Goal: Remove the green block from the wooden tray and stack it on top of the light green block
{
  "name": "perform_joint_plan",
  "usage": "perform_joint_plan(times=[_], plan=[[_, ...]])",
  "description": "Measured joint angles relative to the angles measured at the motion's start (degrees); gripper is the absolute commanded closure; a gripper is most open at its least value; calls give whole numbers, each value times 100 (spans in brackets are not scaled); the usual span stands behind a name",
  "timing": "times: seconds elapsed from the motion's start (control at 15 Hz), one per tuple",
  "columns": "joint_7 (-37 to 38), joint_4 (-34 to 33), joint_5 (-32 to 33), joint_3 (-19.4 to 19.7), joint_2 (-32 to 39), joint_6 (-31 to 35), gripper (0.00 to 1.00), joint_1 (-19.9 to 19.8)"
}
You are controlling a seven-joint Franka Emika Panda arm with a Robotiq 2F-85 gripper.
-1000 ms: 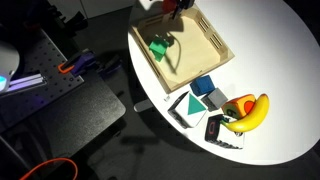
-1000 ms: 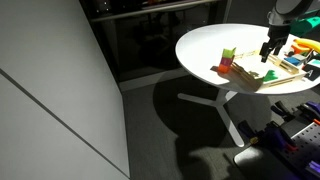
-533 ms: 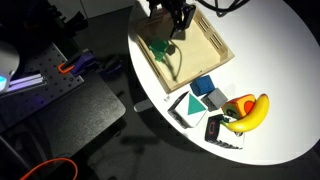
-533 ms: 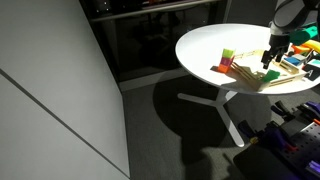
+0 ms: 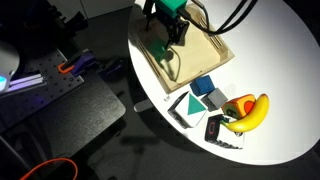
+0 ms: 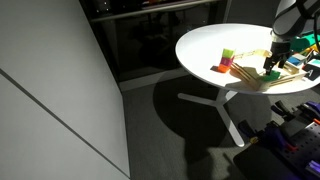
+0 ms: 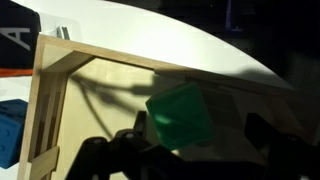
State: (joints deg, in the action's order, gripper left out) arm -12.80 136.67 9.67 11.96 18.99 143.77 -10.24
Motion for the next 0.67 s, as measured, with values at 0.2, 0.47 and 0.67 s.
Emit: perform_joint_plan(times=[0.2, 0.47, 0.67], plan=[[0, 0, 3, 61, 94, 126, 0, -2], [0, -1, 4, 90, 209, 194, 26, -21], [0, -3, 4, 91, 299, 248, 51, -30]])
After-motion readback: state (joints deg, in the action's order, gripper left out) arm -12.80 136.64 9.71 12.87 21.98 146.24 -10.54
